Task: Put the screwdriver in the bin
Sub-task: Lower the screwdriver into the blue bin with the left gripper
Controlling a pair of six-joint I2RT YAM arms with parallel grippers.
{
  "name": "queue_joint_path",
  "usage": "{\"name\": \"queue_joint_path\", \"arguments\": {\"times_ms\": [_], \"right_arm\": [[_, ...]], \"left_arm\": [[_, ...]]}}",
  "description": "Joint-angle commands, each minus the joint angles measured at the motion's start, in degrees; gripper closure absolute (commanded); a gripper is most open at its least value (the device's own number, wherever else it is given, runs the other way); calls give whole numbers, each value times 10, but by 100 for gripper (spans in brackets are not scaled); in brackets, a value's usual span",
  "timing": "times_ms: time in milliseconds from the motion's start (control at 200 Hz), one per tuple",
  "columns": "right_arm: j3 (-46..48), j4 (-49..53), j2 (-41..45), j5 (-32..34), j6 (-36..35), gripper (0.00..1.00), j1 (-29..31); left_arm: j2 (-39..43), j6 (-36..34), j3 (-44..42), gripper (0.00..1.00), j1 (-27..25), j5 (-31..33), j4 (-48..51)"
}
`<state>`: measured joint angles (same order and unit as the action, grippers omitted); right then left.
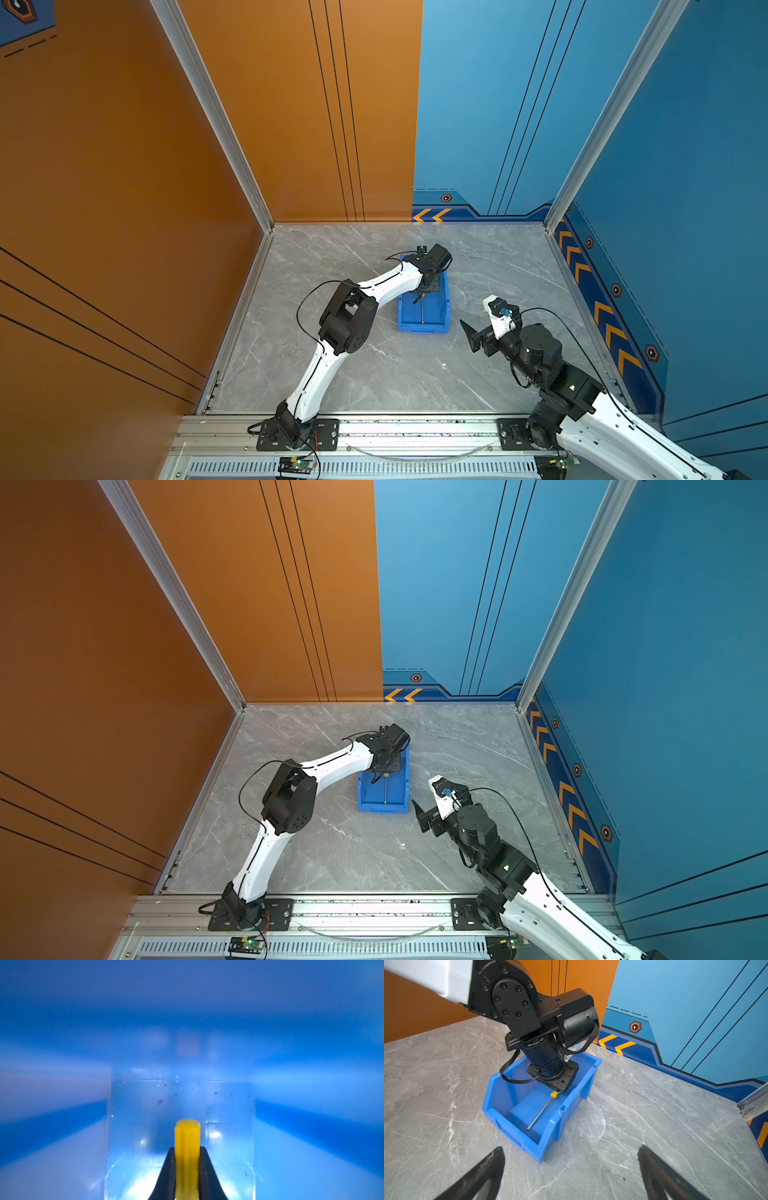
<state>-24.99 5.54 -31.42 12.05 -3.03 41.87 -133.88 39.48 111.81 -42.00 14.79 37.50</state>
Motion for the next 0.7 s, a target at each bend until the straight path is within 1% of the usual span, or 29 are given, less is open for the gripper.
{"name": "queue_joint_path", "arguments": {"times_ms": [0,160,611,691], "right_arm": [[-13,0,6,-1,-2,0,0],[-12,0,9,1,-3,0,0],[-11,-6,20,7,-5,0,0],[-9,-7,22,5,-5,0,0]], "left_arm": [[-22,3,-2,94,4,-15,13],[-23,4,-10,91,4,-17,13],[10,-10,-1,64,5,-9,13],[23,-15,-2,62,6,-4,13]]}}
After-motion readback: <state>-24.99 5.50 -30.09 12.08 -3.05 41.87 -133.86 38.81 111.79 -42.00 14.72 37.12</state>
